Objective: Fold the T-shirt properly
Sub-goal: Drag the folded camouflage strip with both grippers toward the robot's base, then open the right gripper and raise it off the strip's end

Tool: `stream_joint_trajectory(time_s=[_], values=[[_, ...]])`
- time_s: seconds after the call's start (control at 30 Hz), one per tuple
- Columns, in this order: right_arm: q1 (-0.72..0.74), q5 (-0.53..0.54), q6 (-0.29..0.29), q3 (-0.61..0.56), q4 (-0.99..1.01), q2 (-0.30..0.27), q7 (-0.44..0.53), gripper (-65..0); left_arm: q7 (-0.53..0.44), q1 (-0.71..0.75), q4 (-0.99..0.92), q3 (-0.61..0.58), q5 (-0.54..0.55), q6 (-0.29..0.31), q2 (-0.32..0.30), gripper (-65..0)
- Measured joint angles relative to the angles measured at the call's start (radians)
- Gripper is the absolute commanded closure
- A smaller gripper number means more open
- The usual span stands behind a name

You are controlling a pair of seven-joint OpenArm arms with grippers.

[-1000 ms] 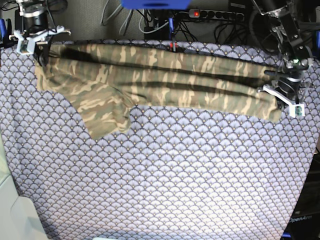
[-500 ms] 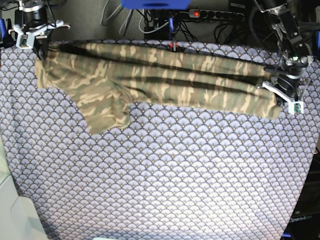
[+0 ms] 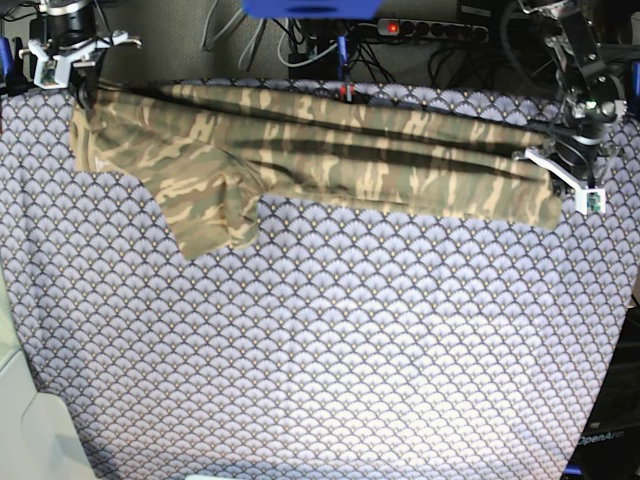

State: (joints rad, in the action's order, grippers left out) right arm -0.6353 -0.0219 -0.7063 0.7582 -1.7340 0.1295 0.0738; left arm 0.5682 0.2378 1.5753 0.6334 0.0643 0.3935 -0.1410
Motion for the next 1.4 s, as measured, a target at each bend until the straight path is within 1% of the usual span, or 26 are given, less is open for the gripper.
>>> stream_joint_trajectory(time_s=[0.33, 0.37, 0.4, 0.47, 0.5, 0.57, 0.6, 0.7, 0.8, 0.9, 1.0, 1.03, 1.1, 1.17, 1.3, 1.4], values=[[0.009, -0.007, 0.0, -0.002, 0.044, -0.002, -0.002, 0.0, -0.003, 0.0, 0.0, 0.0, 0.0, 0.0, 0.0, 0.0], [0.009, -0.008, 0.0, -0.002, 0.048, -0.002, -0.002, 0.0, -0.003, 0.0, 0.0, 0.0, 0.0, 0.0, 0.0, -1.1], [0.01, -0.027, 0.0, -0.002, 0.05, -0.002, 0.0, 0.0, -0.003, 0.001, 0.0, 0.0, 0.0, 0.0, 0.0, -3.8], [0.021, -0.073, 0.0, -0.001, 0.053, 0.0, -0.004, -0.2, -0.003, 0.0, 0.0, 0.0, 0.0, 0.0, 0.0, -11.2], [0.032, -0.097, 0.0, 0.002, 0.058, 0.001, -0.006, -1.4, -0.003, 0.0, 0.0, 0.0, 0.0, 0.0, 0.0, -14.7], [0.056, -0.131, 0.001, 0.002, 0.076, 0.001, -0.005, -6.2, -0.003, 0.002, 0.0, 0.0, -0.001, 0.0, 0.0, -22.1], [0.059, -0.133, 0.0, 0.002, 0.084, 0.001, -0.008, -9.2, -0.003, 0.003, 0.0, 0.0, -0.004, 0.0, 0.0, -24.4], [0.054, -0.138, 0.0, 0.003, 0.093, 0.001, -0.01, -18.1, -0.007, 0.016, 0.0, 0.0, 0.001, 0.0, 0.001, -28.2], [0.058, -0.139, 0.001, 0.006, 0.093, 0.0, -0.01, -23.5, -0.007, 0.026, 0.0, 0.0, 0.001, 0.0, 0.0, -28.2], [0.073, -0.139, 0.0, 0.023, 0.09, 0.002, -0.009, -25.7, -0.006, 0.027, 0.0, 0.0, 0.001, 0.0, 0.0, -28.4], [0.09, -0.135, 0.001, 0.077, 0.047, 0.002, -0.009, -25.8, -0.007, 0.024, 0.0, 0.0, 0.002, 0.0, 0.0, -28.4], [0.095, -0.133, 0.003, 0.093, 0.043, 0.0, -0.002, -25.8, -0.007, 0.024, 0.0, 0.0, 0.002, 0.008, 0.0, -28.4], [0.111, -0.133, 0.001, 0.118, 0.042, 0.001, -0.009, -25.9, -0.006, 0.027, 0.0, 0.0, 0.0, 0.045, 0.0, -28.4], [0.126, -0.136, -0.001, 0.138, 0.043, 0.001, -0.01, -26.0, -0.007, 0.023, 0.0, 0.0, -0.003, 0.059, 0.004, -28.4], [0.131, -0.136, 0.001, 0.159, 0.043, -0.002, -0.01, -26.0, -0.006, 0.022, 0.0, 0.0, -0.003, 0.06, 0.007, -28.4], [0.137, -0.136, 0.0, 0.162, 0.044, -0.028, -0.014, -26.0, -0.018, 0.019, -0.031, 0.0, -0.002, 0.061, -0.001, -28.4]])
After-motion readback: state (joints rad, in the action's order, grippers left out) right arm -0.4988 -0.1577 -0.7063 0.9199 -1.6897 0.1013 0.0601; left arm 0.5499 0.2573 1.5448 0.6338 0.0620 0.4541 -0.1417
